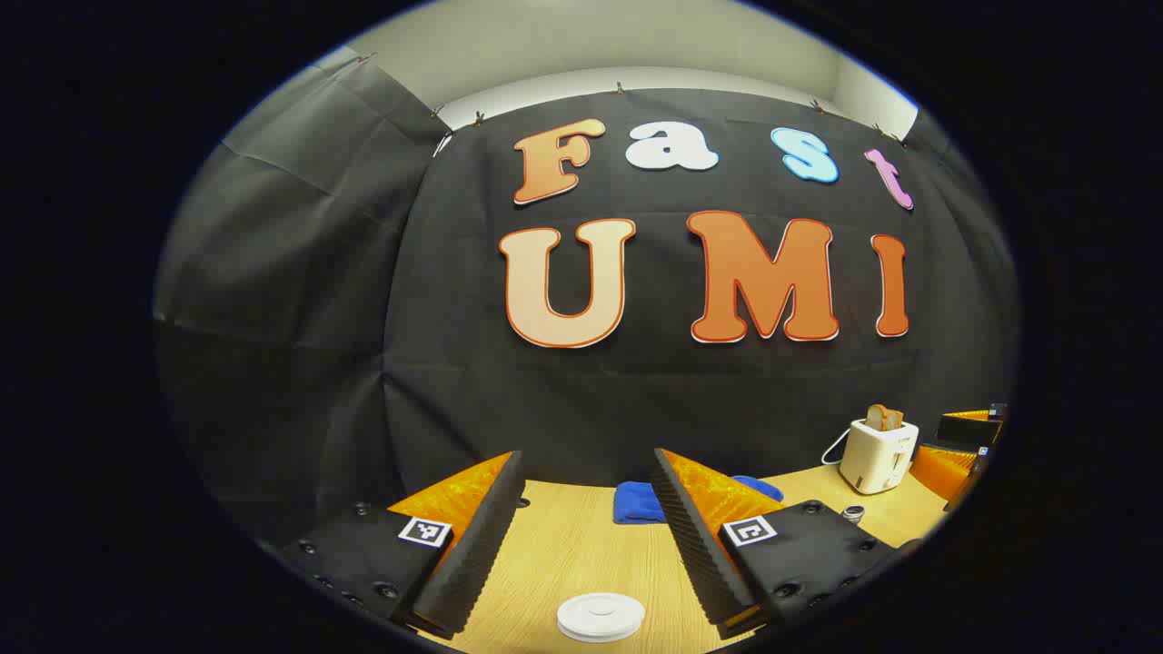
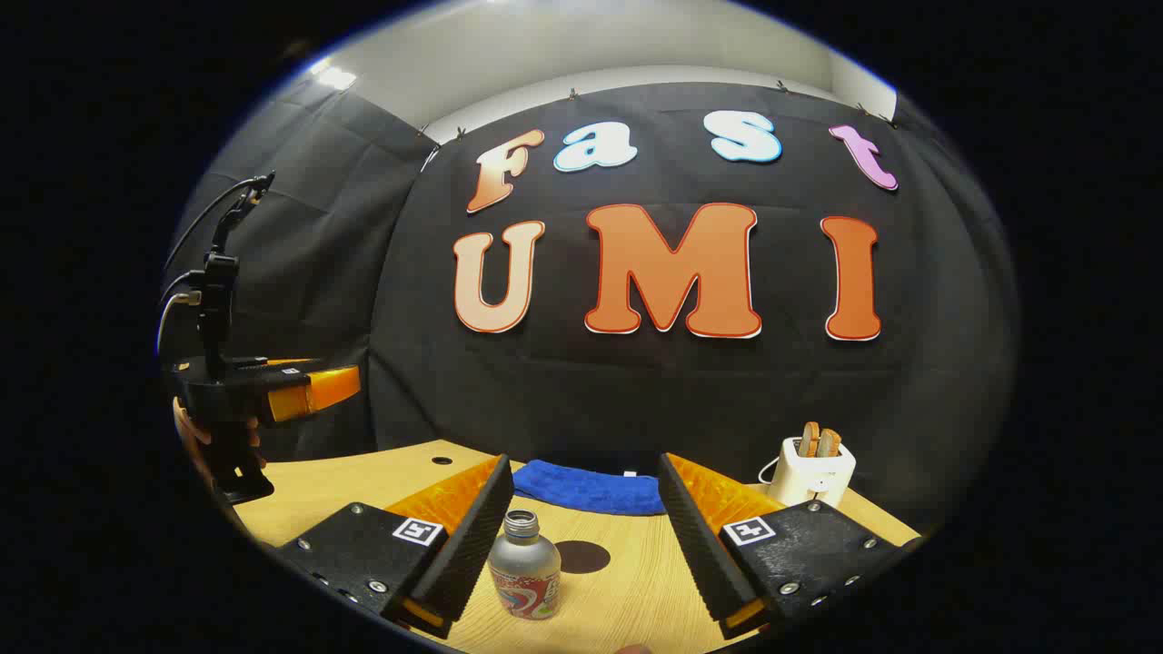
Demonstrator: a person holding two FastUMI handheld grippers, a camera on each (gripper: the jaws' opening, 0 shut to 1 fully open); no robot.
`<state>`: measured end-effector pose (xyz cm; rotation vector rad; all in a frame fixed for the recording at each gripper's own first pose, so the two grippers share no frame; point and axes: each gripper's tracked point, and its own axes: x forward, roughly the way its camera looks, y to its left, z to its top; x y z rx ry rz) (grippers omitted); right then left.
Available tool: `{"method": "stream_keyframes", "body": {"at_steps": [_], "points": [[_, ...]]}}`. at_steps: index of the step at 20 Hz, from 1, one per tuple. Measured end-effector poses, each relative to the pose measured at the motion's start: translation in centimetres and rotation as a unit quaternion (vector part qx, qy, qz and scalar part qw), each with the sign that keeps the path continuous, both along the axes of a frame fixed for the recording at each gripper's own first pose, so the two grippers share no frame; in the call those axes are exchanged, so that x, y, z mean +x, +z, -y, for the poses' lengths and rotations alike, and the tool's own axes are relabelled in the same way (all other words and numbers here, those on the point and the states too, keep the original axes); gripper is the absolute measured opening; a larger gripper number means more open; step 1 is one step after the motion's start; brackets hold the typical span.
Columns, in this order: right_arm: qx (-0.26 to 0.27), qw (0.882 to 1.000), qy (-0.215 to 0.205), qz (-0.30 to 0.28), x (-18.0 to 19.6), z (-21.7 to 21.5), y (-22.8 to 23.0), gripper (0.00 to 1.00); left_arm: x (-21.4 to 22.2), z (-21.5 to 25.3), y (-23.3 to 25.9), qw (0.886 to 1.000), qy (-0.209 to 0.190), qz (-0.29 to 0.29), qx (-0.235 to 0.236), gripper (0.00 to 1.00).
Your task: Open the teacup lid with one hand, grasp the water bottle and pour water into the teacup with the other hand; after pouring, place the water bottle on the coaster and then close the teacup lid.
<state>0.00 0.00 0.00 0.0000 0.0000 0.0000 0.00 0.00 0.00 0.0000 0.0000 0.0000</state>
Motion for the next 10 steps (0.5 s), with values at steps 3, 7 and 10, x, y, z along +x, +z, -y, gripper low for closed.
{"method": "stream_keyframes", "body": {"at_steps": [3,7,10], "points": [[0.008,1.000,0.003,0.001,0.10,-0.11,0.36,0.96,-0.37,-0.02,0.57,1.000,-0.004,0.009,0.001,0.97],[0.010,1.000,0.008,0.005,0.18,-0.33,0.90,0.96,-0.68,-0.06,0.77,1.000,-0.007,0.015,0.004,0.89],[0.007,1.000,0.012,0.003,0.14,-0.86,0.55,0.96,-0.53,-0.29,0.39,1.000,-0.007,0.011,0.003,0.89]]}}
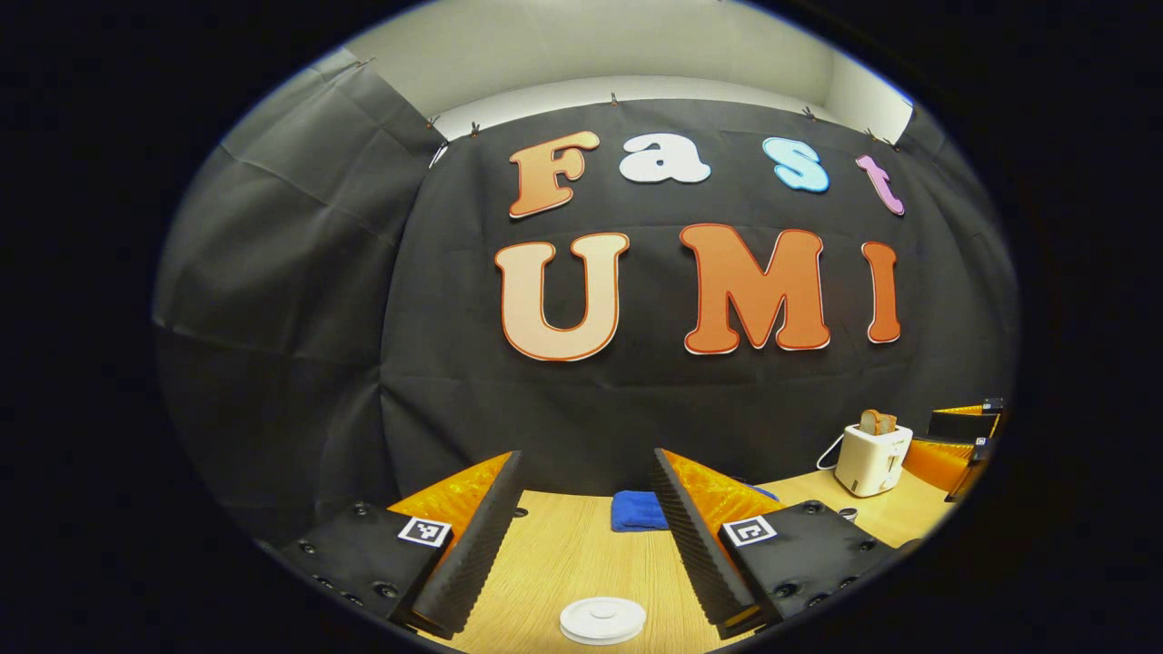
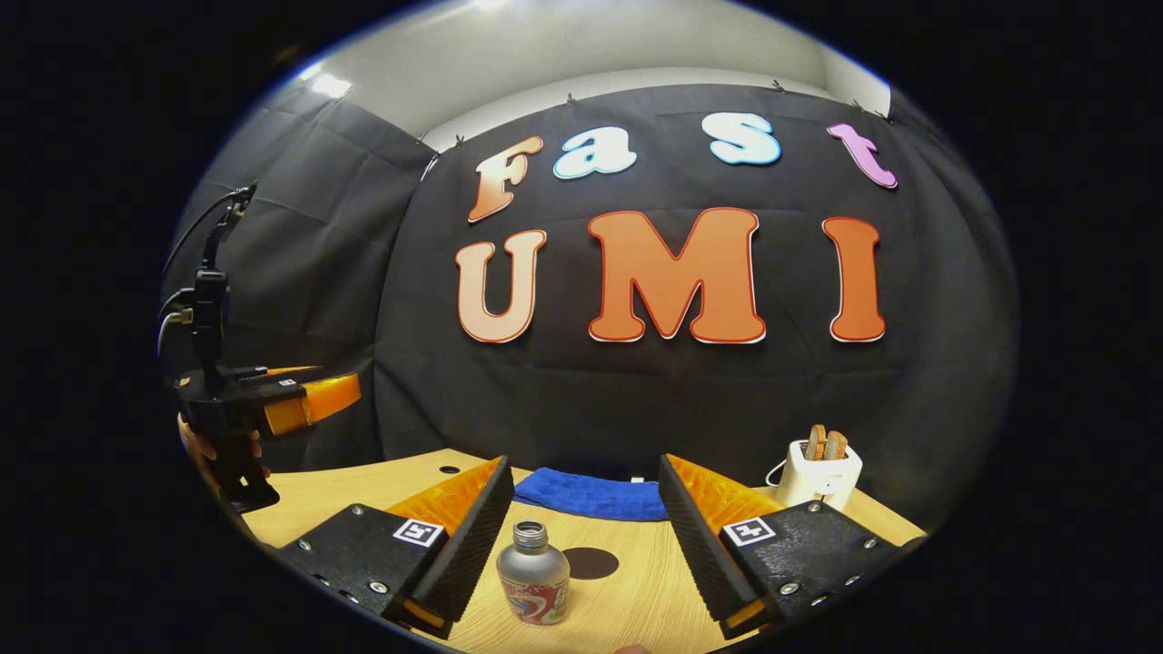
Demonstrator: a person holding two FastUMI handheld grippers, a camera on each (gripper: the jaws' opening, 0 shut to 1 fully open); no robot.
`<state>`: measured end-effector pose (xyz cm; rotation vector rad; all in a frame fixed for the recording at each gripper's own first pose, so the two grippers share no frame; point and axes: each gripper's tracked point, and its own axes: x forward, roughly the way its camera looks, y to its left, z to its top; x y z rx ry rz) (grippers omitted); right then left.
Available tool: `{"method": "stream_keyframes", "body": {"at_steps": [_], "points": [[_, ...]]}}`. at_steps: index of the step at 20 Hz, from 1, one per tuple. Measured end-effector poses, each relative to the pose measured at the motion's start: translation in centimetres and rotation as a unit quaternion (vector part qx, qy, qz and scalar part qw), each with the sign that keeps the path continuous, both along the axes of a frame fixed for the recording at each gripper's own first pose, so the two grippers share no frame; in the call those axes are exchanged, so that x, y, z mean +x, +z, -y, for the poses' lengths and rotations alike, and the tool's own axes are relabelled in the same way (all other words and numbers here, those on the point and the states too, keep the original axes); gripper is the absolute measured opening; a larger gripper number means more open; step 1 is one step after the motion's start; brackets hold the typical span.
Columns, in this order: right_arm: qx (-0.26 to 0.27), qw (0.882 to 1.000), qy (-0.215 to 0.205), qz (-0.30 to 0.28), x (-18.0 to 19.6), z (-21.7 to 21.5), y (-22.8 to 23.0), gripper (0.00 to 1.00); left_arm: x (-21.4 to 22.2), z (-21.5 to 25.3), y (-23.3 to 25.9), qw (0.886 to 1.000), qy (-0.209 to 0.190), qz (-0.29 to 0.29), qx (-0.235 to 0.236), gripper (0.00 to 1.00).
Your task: Open the teacup lid with one hand, grasp the water bottle and pour water into the teacup with the other hand; after pouring, place the water bottle on the coaster and then close the teacup lid.
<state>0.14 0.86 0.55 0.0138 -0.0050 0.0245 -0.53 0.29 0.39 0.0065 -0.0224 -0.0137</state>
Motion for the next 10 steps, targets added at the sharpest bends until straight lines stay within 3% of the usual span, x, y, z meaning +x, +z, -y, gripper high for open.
{"method": "stream_keyframes", "body": {"at_steps": [3,4,6,10], "points": [[-0.006,1.000,0.002,-0.010,0.1,-0.4,-0.6,0.96,0.0,-0.1,-0.6,1.000,-0.004,-0.009,-0.001,0.93],[-0.008,1.000,0.003,-0.011,0.0,-0.5,-0.7,0.96,-0.1,-0.3,-0.8,1.000,-0.003,-0.011,-0.001,0.89],[-0.011,1.000,0.004,-0.012,0.1,-0.7,-0.8,0.96,0.0,-0.3,-0.9,1.000,-0.003,-0.012,-0.001,0.93],[-0.017,0.999,0.013,-0.026,0.1,-1.5,-2.0,0.96,0.0,-0.3,-1.9,1.000,-0.011,-0.022,0.005,0.89]]}}
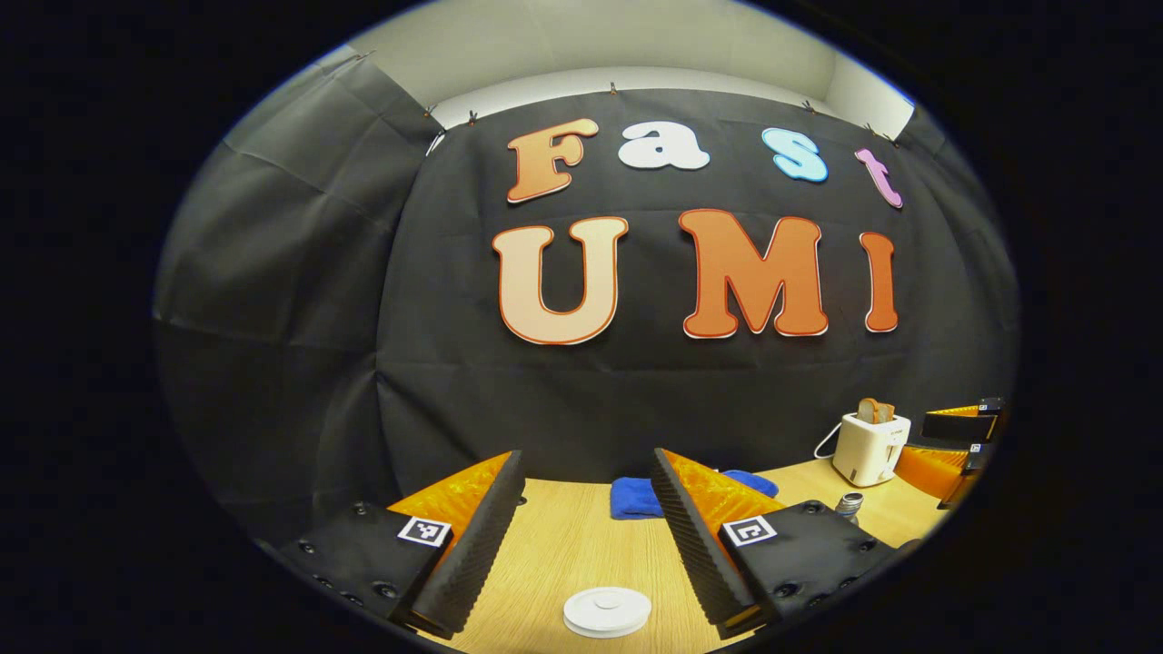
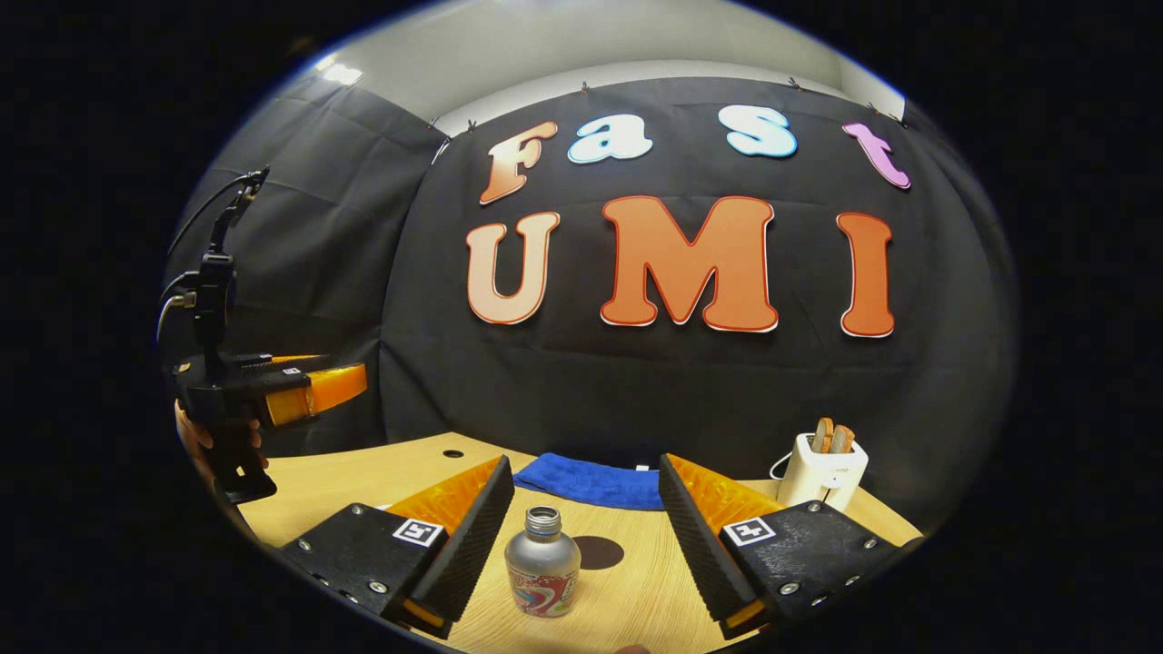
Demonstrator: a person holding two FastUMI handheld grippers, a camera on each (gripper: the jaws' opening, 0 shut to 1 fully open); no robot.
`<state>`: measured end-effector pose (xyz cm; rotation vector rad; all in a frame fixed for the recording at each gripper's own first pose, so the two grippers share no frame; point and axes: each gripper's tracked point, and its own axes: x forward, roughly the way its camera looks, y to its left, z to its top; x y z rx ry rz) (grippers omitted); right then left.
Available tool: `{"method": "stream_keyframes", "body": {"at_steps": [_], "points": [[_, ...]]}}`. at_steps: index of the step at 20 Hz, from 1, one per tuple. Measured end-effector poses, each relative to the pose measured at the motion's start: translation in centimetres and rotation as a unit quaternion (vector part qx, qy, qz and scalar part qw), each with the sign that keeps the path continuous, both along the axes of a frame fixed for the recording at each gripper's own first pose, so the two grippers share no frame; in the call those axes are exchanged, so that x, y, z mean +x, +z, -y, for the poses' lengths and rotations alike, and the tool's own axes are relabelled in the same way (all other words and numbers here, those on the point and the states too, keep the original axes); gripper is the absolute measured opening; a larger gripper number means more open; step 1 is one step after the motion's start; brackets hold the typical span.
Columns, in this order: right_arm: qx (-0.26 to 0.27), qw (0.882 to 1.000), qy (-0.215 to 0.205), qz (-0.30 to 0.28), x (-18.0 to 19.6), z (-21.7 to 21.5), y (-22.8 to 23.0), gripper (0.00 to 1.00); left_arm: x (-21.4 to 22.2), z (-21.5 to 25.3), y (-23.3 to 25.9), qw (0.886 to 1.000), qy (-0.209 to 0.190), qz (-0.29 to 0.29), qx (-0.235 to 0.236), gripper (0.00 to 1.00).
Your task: Open the teacup lid with one hand, grasp the water bottle and pour water into the teacup with the other hand; after pouring, place the water bottle on the coaster and then close the teacup lid.
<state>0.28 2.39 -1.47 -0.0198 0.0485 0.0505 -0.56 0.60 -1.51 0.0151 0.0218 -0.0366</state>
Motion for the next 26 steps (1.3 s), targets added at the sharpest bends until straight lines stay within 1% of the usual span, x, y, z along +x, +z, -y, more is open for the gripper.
{"method": "stream_keyframes", "body": {"at_steps": [1,3,4,5,7,8,9,10,11,12,13,14,15,22,26], "points": [[0.001,1.000,0.006,-0.003,0.0,-0.3,-0.2,0.96,-0.1,0.1,-0.3,1.000,-0.003,-0.001,0.002,0.93],[0.005,1.000,0.012,-0.009,0.1,-0.7,-0.7,0.96,-0.1,0.5,-1.1,1.000,-0.011,-0.009,0.003,0.93],[0.005,1.000,0.012,-0.012,0.2,-0.6,-1.1,0.96,0.0,0.6,-1.5,1.000,-0.014,-0.013,0.003,0.97],[0.006,1.000,0.012,-0.016,0.3,-0.7,-1.6,0.96,0.1,0.7,-2.0,1.000,-0.016,-0.017,0.002,0.93],[0.005,1.000,0.014,-0.026,0.4,-0.8,-2.6,0.96,0.2,0.9,-3.2,0.999,-0.022,-0.026,0.003,0.93],[0.005,0.999,0.017,-0.033,0.5,-0.9,-3.4,0.96,0.2,1.0,-3.8,0.999,-0.025,-0.030,0.003,0.97],[0.003,0.999,0.020,-0.040,0.5,-1.1,-4.1,0.96,0.3,1.1,-4.6,0.999,-0.027,-0.036,0.002,0.97],[0.002,0.999,0.022,-0.047,0.6,-1.3,-4.8,0.96,0.3,1.2,-5.4,0.999,-0.030,-0.043,0.002,0.93],[0.001,0.998,0.025,-0.054,0.6,-1.5,-5.3,0.96,0.3,1.2,-6.4,0.998,-0.033,-0.052,0.000,0.97],[0.001,0.998,0.028,-0.059,0.6,-1.8,-6.0,0.96,0.4,1.4,-7.2,0.998,-0.036,-0.059,-0.002,0.89],[0.001,0.997,0.032,-0.065,0.6,-2.0,-6.5,0.96,0.3,1.4,-8.0,0.997,-0.040,-0.065,-0.003,0.93],[0.002,0.997,0.035,-0.071,0.6,-2.2,-7.3,0.96,0.4,1.5,-8.8,0.997,-0.043,-0.070,-0.002,0.90],[0.002,0.996,0.037,-0.078,0.6,-2.4,-7.9,0.96,0.3,1.6,-9.7,0.996,-0.047,-0.077,0.002,0.94],[0.000,0.993,0.044,-0.114,1.0,-2.9,-11.1,0.96,0.5,1.7,-14.9,0.990,-0.064,-0.125,0.001,0.94],[-0.003,0.990,0.048,-0.132,1.1,-3.4,-12.9,0.96,0.5,1.8,-17.2,0.987,-0.068,-0.143,0.028,0.94]]}}
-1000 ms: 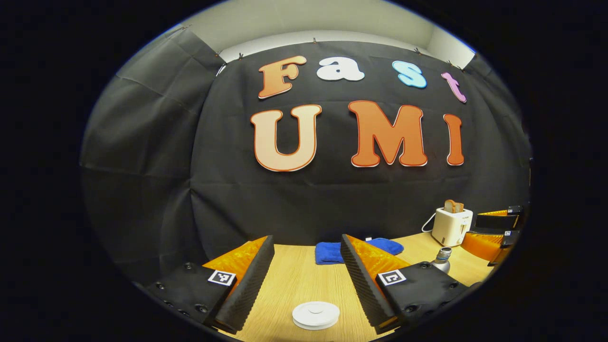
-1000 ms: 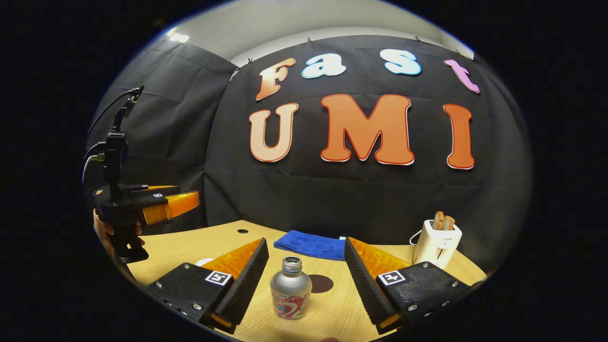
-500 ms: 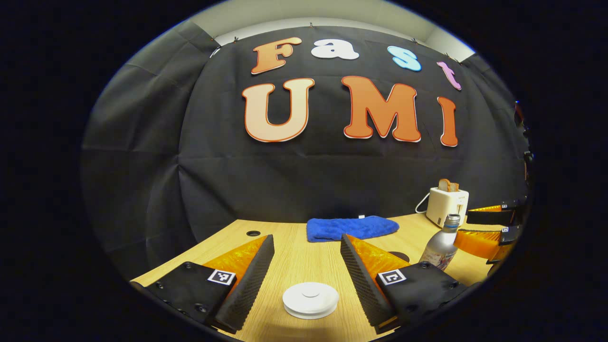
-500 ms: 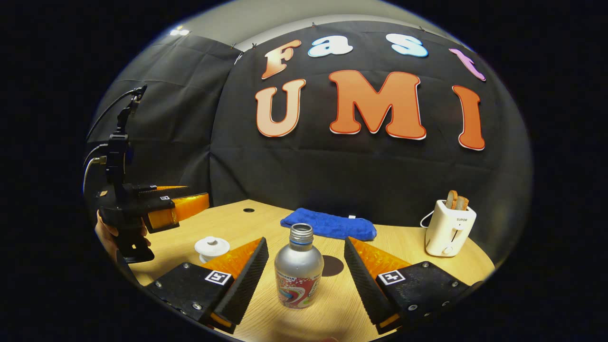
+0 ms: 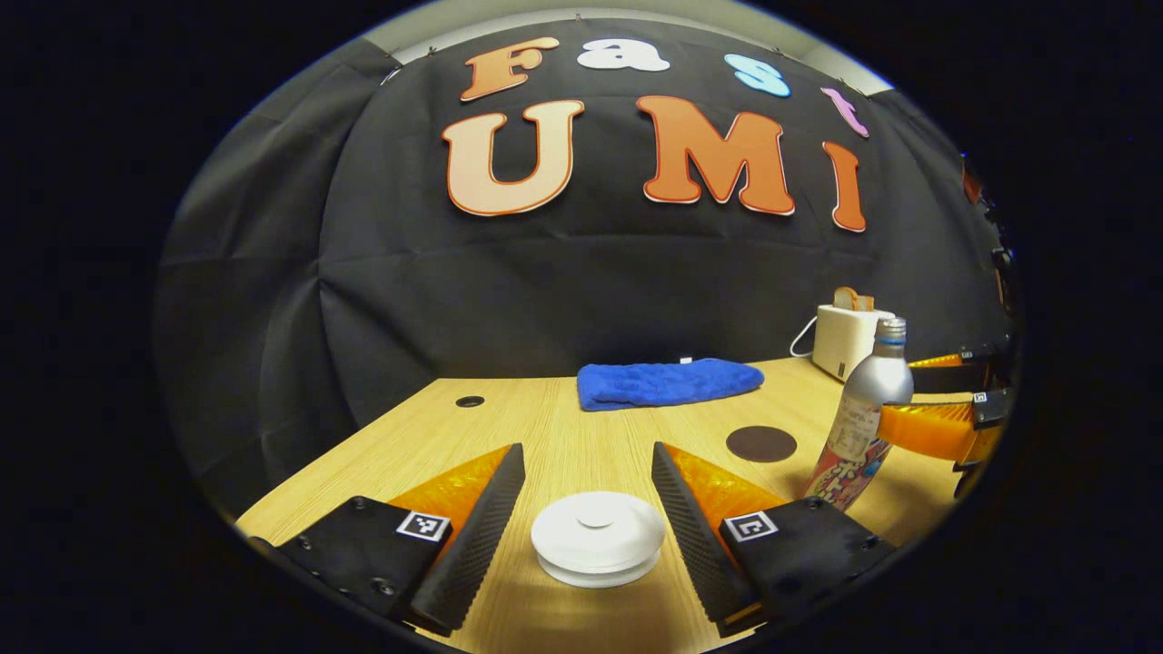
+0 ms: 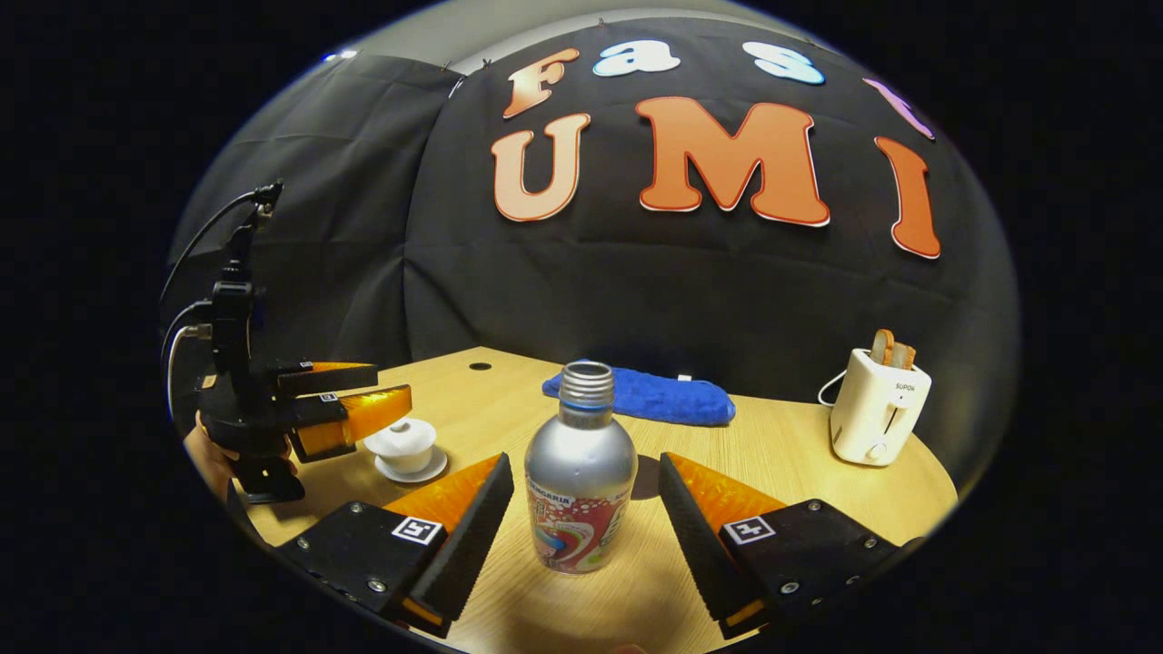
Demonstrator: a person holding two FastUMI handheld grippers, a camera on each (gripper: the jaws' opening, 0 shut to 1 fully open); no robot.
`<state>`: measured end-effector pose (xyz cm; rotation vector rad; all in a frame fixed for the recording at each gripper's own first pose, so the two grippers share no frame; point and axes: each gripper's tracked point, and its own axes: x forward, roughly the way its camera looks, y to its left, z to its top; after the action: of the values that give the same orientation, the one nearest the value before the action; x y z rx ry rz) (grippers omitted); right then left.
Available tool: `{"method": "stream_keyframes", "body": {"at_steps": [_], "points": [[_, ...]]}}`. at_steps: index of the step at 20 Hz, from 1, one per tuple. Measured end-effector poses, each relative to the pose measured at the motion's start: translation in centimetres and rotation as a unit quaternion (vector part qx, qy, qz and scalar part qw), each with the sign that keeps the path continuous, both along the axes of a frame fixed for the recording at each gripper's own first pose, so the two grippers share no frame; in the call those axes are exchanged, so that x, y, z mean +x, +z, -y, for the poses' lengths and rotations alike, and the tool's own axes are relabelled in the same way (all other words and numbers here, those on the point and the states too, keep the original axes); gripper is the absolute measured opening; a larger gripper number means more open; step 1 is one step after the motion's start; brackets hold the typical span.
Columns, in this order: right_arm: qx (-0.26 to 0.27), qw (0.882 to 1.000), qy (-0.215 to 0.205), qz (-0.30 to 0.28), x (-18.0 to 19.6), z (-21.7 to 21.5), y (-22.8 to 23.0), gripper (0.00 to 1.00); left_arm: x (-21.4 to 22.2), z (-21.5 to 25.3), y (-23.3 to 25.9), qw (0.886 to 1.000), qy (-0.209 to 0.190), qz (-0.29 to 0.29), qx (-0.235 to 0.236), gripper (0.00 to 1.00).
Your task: Open the teacup lid with one hand, grasp the water bottle and pour water into the teacup with the other hand; after pouring, place the water bottle on the coaster and then close the teacup lid.
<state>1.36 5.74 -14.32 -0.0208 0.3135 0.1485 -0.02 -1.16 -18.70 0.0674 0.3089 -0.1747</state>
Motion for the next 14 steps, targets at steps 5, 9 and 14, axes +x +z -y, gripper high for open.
{"method": "stream_keyframes", "body": {"at_steps": [5,9,14], "points": [[-0.001,1.000,0.007,-0.019,0.0,-0.4,-1.5,0.97,0.0,0.3,-2.3,1.000,-0.003,-0.022,0.010,0.89],[0.002,0.999,0.014,-0.036,-0.3,-0.7,-2.6,0.96,0.4,0.2,-2.9,0.999,0.002,-0.028,0.016,0.77],[0.001,0.999,0.015,-0.040,-0.3,-0.6,-3.1,0.96,0.5,0.2,-3.5,0.999,0.002,-0.034,0.021,0.55]]}}
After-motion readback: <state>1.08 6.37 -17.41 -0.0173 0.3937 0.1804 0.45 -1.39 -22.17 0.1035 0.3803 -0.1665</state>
